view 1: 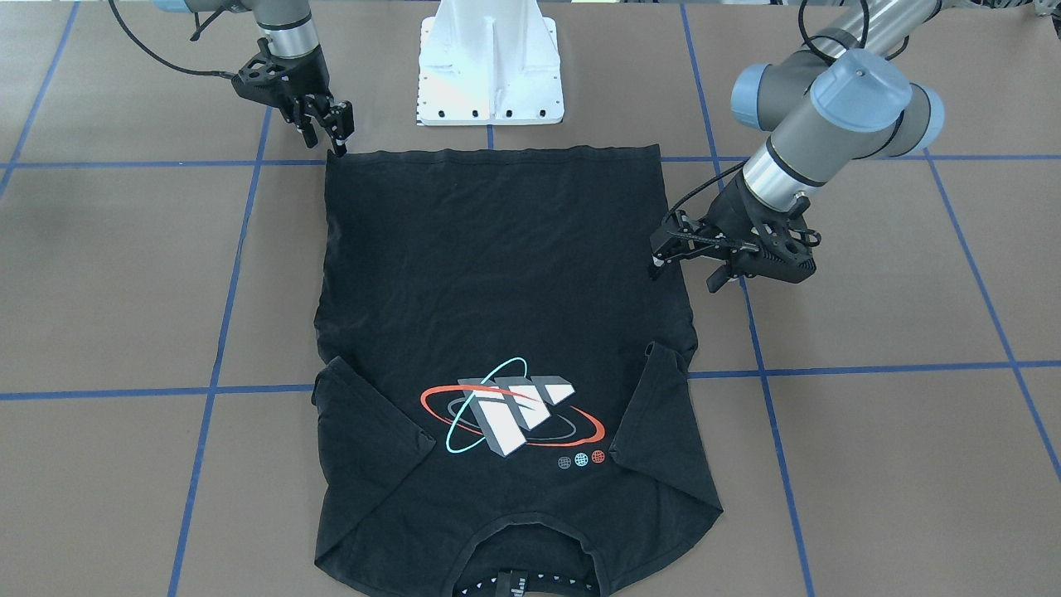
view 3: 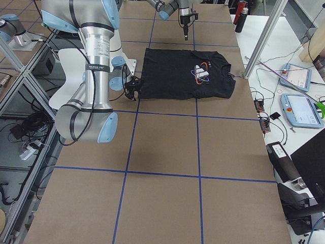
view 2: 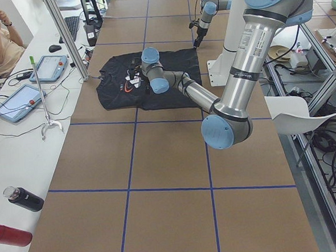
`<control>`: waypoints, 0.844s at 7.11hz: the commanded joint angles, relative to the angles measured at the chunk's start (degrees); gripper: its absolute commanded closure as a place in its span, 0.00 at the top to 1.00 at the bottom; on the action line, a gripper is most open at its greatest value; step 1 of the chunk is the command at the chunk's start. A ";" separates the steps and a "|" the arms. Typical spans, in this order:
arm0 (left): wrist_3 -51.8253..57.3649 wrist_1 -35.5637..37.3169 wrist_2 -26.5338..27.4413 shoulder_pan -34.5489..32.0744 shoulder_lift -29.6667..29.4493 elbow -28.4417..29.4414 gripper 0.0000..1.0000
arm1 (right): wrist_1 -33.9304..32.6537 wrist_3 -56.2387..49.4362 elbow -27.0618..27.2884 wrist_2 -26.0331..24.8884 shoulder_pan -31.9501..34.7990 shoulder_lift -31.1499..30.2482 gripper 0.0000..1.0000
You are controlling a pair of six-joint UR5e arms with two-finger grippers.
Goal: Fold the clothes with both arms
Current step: 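Move the right gripper down to the shirt's hem corner nearest it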
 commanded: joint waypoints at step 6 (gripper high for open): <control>-0.06 0.00 0.02 0.06 0.02 0.25 1.00 | -0.01 0.00 -0.14 0.12 1.25 0.25 0.00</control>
